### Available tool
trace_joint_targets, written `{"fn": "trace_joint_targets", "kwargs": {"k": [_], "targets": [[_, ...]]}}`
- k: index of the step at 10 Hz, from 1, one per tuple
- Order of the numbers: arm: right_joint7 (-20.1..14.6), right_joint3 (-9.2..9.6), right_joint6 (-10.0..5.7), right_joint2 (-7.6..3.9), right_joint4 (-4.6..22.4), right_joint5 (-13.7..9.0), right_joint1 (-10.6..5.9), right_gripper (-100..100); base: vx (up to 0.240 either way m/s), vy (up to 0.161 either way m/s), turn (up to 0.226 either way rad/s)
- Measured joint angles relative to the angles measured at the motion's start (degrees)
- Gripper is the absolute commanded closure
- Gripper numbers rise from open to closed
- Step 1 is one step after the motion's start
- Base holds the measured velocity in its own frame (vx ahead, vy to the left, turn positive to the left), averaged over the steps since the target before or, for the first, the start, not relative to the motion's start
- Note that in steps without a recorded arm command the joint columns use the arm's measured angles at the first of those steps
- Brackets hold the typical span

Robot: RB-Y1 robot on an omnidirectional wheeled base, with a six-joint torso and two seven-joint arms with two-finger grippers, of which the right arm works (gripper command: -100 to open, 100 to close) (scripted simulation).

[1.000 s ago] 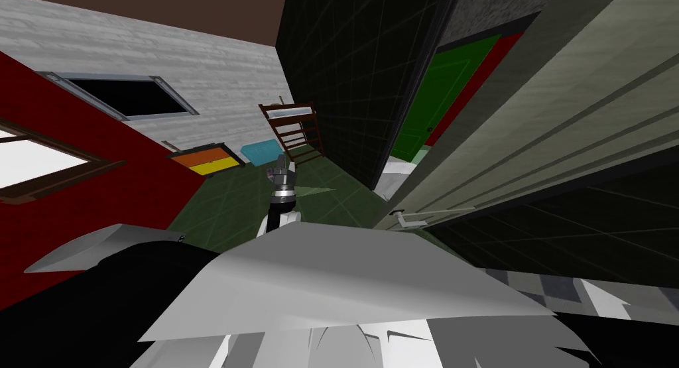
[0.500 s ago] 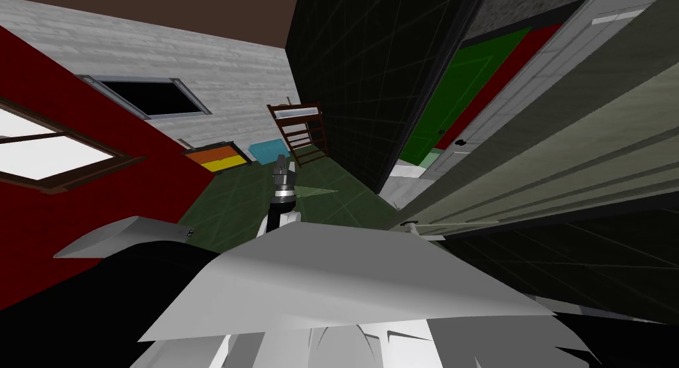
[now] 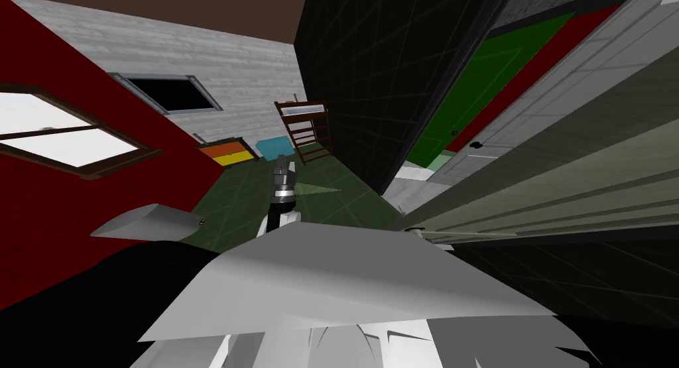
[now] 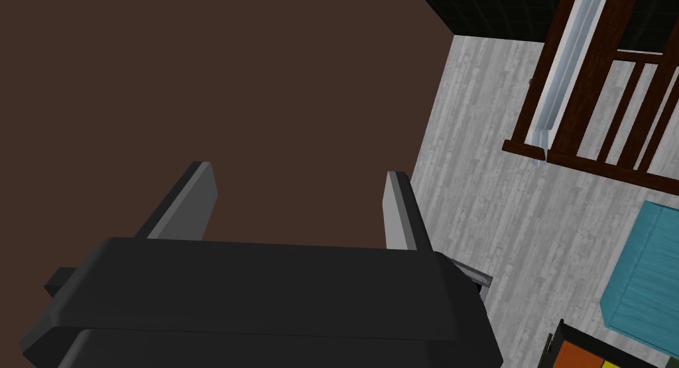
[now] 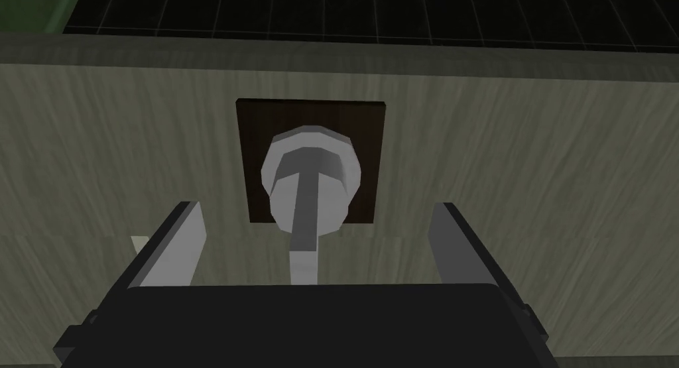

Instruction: Pull the door open

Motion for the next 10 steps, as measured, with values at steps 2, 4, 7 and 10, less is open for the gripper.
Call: {"fn": "trace_joint_targets", "kwargs": {"k": [2,4,7,10], "targets": [[-0.4,-0.20,-0.03,0.24,1.7,-0.2,-1.12,100,-0.010,-0.010,0.002],[-0.3,-0.17,0.19,0.24,1.5,-0.1,-0.96,100,0.007,0.007,-0.006],[-0.3,-0.22,0.19,0.22,1.5,-0.2,-0.94,100,0.002,0.001,0.000],[-0.6,1.05,-2.34,-0.18,5.8,0.7,-2.90,100,0.059,0.100,-0.093]]}}
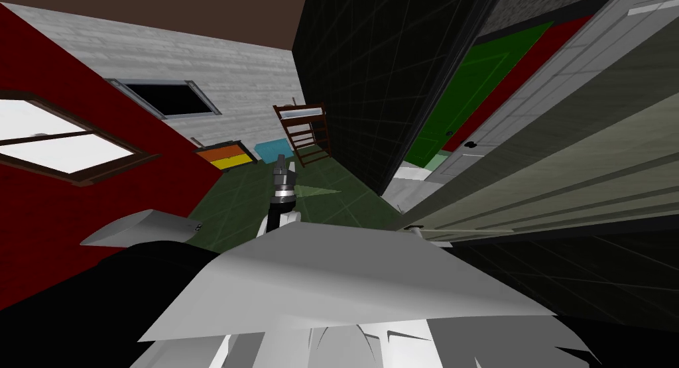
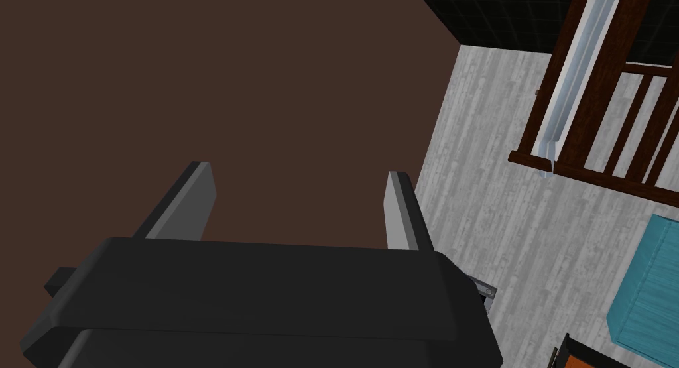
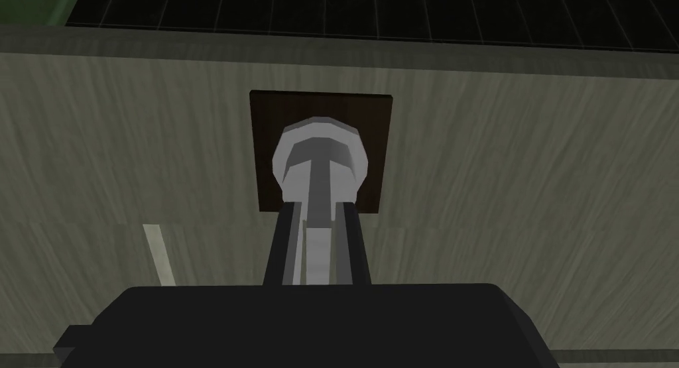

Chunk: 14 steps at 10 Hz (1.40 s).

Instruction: Pull the door open

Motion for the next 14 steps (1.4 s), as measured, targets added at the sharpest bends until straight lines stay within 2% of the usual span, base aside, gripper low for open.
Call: {"fn": "trace_joint_targets", "kwargs": {"k": [3,4,5,6,7,8,9,11,12,13,14], "targets": [[0.4,0.49,0.03,0.04,-0.3,0.3,0.43,100,0.000,0.005,0.013],[0.5,0.50,0.46,-0.13,-1.4,0.3,0.98,100,0.015,0.021,-0.081],[0.6,1.03,0.17,-0.26,-1.2,0.7,0.72,100,0.024,0.057,-0.079],[1.0,1.61,0.65,-0.72,-2.9,1.1,1.44,100,0.021,0.059,-0.032],[0.8,2.48,-0.71,0.17,0.8,1.7,-0.19,-100,0.018,0.031,-0.161],[1.3,2.86,-0.36,0.01,-1.7,1.4,1.93,-100,0.010,0.005,-0.126],[1.6,3.08,-0.66,0.44,-0.4,1.2,1.73,-100,-0.021,-0.041,-0.111],[1.5,3.80,-4.19,1.78,4.0,0.8,0.73,-100,-0.040,-0.091,-0.056],[1.8,3.84,-4.25,1.51,2.7,0.6,2.03,-100,-0.022,-0.045,0.011],[2.1,3.82,-3.66,1.24,1.2,0.6,2.71,-100,-0.079,-0.115,-0.083],[2.2,3.97,-4.21,1.25,0.6,0.4,3.24,-100,-0.102,-0.164,-0.090]]}}
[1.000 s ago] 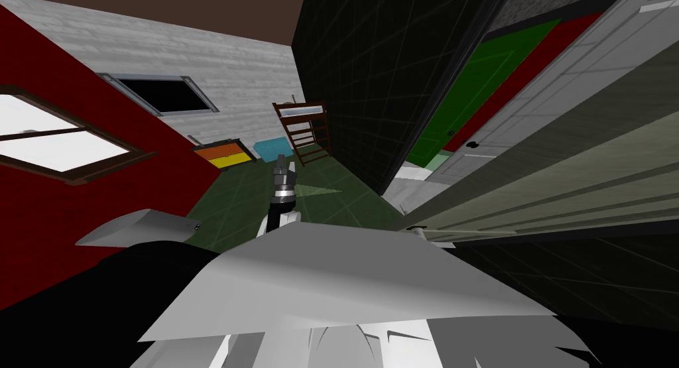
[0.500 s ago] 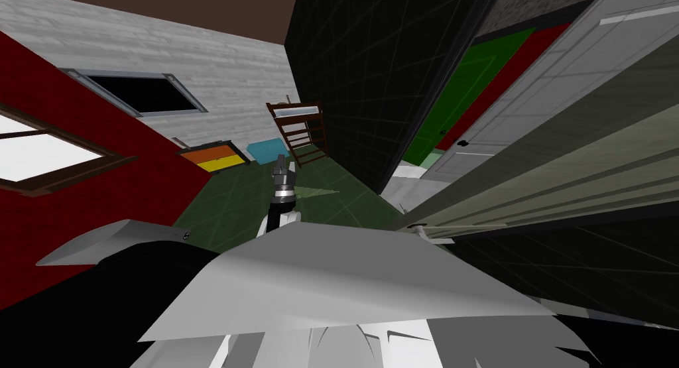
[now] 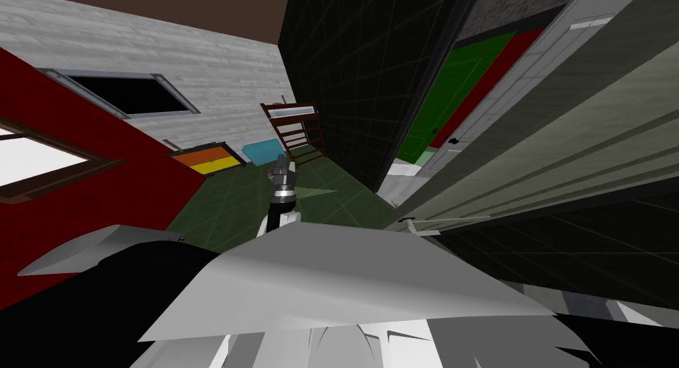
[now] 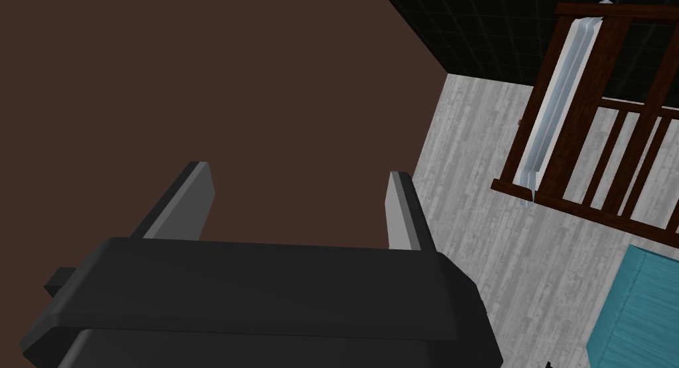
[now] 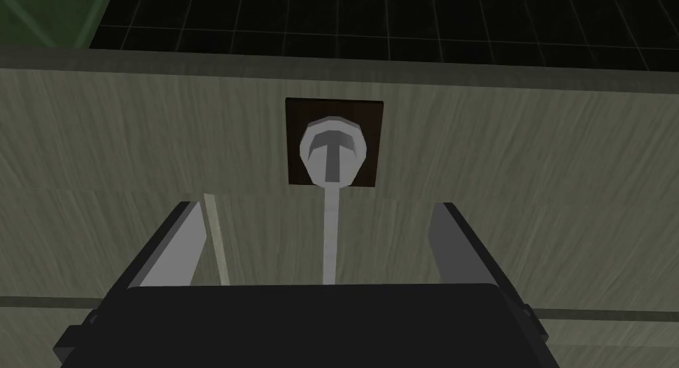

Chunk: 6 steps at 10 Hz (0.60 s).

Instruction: Pull the door open

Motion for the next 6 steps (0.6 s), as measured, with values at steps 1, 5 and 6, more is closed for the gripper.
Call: {"fn": "trace_joint_targets", "kwargs": {"k": [1,5,6], "targets": [[0.2,0.13,-0.53,0.04,-0.6,-0.1,0.46,-100,-0.146,-0.149,0.016],[0.5,0.35,-2.21,0.11,-1.0,-0.4,1.14,-100,-0.111,-0.027,0.031],[0.5,0.35,-2.29,0.12,-0.9,-0.4,1.14,-100,0.085,0.059,0.102]]}}
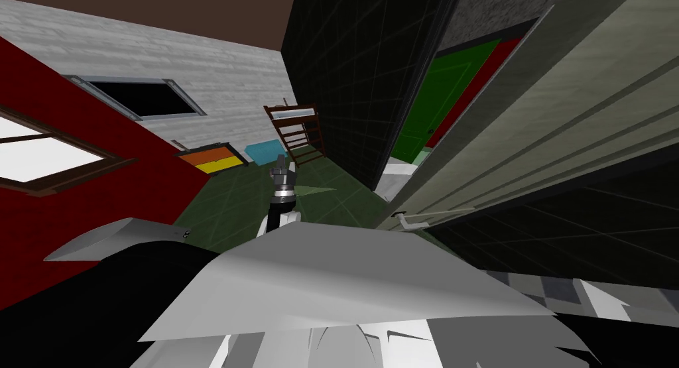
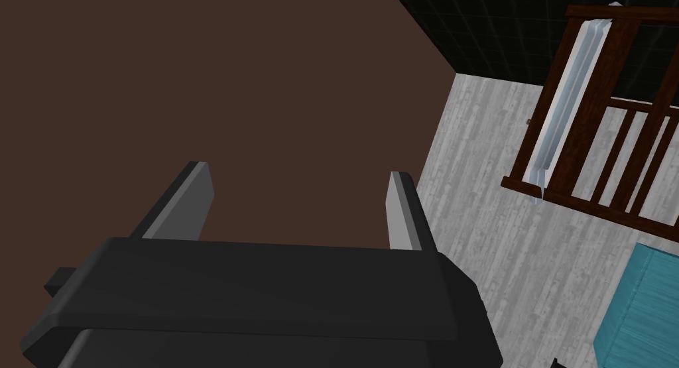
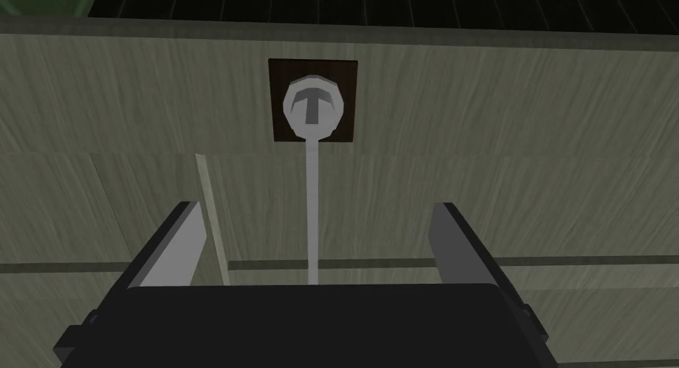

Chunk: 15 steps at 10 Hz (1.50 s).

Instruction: Pull the door open

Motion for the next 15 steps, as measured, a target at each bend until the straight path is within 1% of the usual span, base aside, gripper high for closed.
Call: {"fn": "trace_joint_targets", "kwargs": {"k": [1,2,3,4,5,6,7,8,9,10,11,12,13,15], "targets": [[0.0,-0.11,0.43,-0.02,-0.1,-0.1,0.03,-100,0.157,0.105,0.080],[0.0,-0.25,1.17,-0.15,-0.8,-0.2,0.31,-100,0.156,0.069,0.033],[-0.3,-0.33,1.05,0.09,0.6,-0.3,-0.42,-100,0.182,0.082,0.146],[-0.3,-0.61,1.91,-0.08,-0.2,-0.6,-0.10,-100,0.162,0.080,0.218],[-1.0,-1.01,1.72,0.58,3.2,-1.0,-1.90,-100,0.097,0.039,0.083],[-1.2,-1.31,2.52,0.33,2.1,-1.3,-1.53,-100,0.034,0.014,0.052],[-1.1,-1.60,3.72,0.18,1.1,-1.6,-1.42,-100,-0.019,-0.028,0.207],[-1.0,-2.27,5.71,-0.23,-1.7,-2.3,-0.52,-100,-0.045,-0.041,0.124],[-1.4,-2.59,5.70,-0.03,-0.2,-2.6,-1.44,-100,-0.041,-0.024,0.011],[-1.8,-2.70,5.15,0.10,0.9,-2.7,-1.96,-100,-0.087,-0.057,0.242],[-2.3,-3.33,4.87,0.10,1.7,-3.3,-2.75,-100,-0.107,-0.119,0.171],[-2.9,-3.88,4.18,0.33,3.2,-3.8,-3.77,-100,-0.045,-0.060,0.024],[-3.0,-3.93,3.98,0.34,3.3,-3.9,-3.87,100,0.007,0.009,-0.018],[-2.9,-3.94,4.12,0.26,3.2,-3.9,-3.77,100,0.015,0.017,-0.013]]}}
